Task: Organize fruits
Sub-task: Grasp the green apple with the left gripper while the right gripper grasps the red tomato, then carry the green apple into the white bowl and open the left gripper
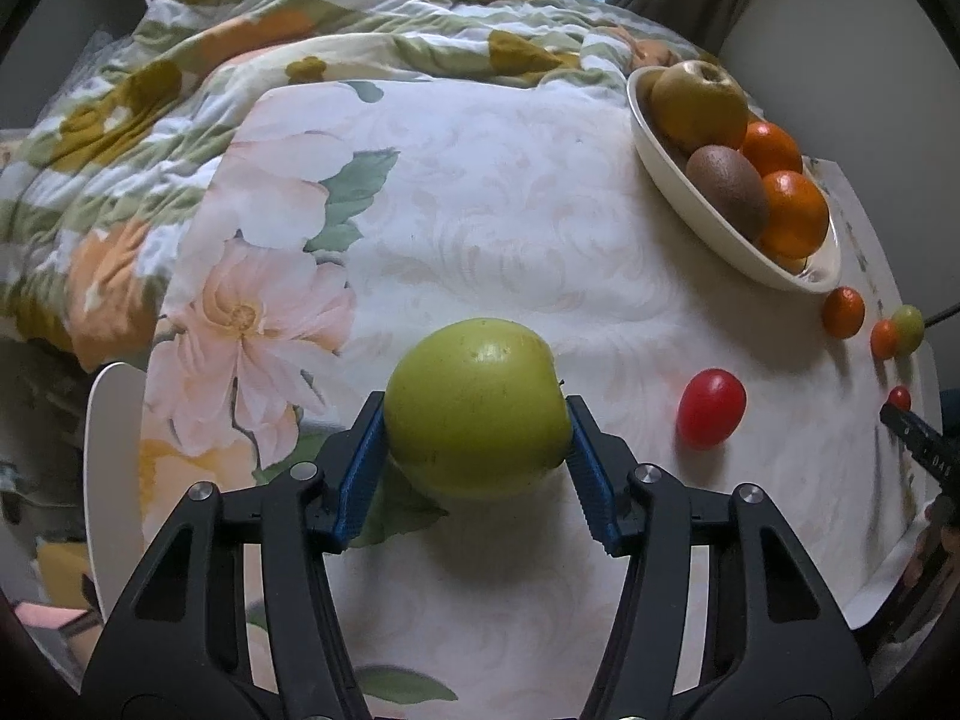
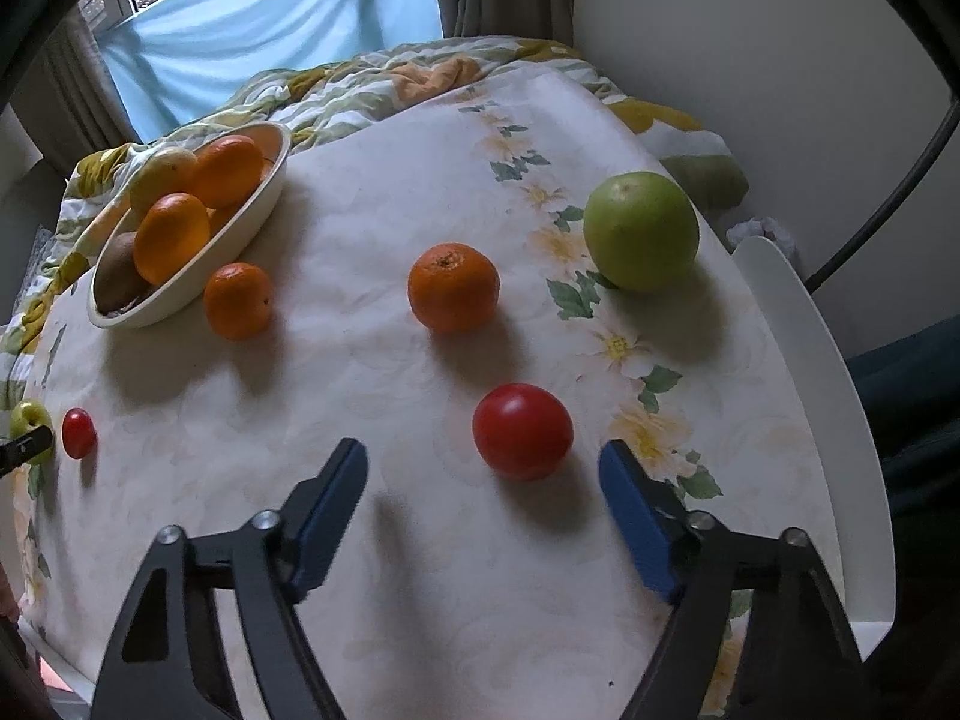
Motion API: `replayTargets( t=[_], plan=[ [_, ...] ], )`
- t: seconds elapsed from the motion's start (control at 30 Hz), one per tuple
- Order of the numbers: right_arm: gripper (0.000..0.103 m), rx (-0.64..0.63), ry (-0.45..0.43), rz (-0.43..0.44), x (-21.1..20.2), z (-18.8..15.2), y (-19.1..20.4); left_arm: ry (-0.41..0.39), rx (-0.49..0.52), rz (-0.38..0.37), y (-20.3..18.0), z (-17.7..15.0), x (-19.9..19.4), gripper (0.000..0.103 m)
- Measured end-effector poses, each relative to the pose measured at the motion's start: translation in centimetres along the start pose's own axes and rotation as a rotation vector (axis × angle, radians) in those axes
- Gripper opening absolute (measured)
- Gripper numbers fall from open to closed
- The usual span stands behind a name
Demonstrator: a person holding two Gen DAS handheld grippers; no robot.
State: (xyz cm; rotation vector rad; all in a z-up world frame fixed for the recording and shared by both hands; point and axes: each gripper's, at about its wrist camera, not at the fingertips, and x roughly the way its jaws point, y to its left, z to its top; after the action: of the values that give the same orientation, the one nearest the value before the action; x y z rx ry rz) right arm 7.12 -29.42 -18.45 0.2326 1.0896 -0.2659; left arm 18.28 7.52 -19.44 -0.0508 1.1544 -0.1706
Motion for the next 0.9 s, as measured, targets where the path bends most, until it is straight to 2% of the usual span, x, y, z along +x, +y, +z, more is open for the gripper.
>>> replayTargets(
  t=[0.1,0.27,0.4,0.7,0.9],
  plan=[
    [0.067,0.003,0.002,0.004,0.2,0.3,0.0,0.001,-0.013,-0.004,0.2,-0.1,-0.1,0.064],
    [0.052,0.01,0.004,0.002,0.5,0.7,-0.2,0.0,-0.018,0.0,0.2,-0.5,-0.3,0.064],
    [0.031,0.0,-0.002,-0.023,0.4,0.7,-0.2,0.001,-0.025,0.003,0.1,-0.7,-0.4,0.064],
    [0.03,-0.046,-0.034,-0.008,-1.2,1.1,0.5,0.004,-0.045,-0.01,-0.2,-1.4,-1.5,0.064],
    [0.03,-0.06,-0.06,0.018,-3.4,1.5,1.2,-0.034,-0.042,-0.035,-1.2,-1.6,-4.3,0.064]
  ],
)
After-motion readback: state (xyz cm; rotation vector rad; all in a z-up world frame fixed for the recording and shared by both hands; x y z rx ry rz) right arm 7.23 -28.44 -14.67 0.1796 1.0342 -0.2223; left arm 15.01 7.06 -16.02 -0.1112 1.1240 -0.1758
